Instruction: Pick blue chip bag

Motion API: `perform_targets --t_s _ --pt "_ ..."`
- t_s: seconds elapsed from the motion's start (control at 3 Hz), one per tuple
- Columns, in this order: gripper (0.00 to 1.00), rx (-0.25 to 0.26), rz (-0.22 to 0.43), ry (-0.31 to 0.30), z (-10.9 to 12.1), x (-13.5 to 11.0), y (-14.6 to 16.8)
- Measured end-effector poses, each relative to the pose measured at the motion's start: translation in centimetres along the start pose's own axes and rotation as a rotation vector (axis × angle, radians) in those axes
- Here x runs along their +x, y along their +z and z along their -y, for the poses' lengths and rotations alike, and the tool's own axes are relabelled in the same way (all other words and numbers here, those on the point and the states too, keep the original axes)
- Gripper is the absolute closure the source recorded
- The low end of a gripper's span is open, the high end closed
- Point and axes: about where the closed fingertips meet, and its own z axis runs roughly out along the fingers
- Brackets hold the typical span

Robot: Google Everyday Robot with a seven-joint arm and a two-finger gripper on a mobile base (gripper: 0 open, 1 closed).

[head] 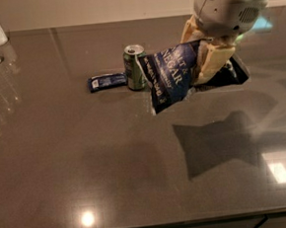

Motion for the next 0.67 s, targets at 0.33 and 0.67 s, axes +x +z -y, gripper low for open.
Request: perform_targets --t_s 0.33,0.67 --pt "1.0 0.051 0.034 -0.017 1.88 -0.97 -2.57" --pt "1.0 0.095 0.04 -0.02 2.86 -1.28 -3.02"
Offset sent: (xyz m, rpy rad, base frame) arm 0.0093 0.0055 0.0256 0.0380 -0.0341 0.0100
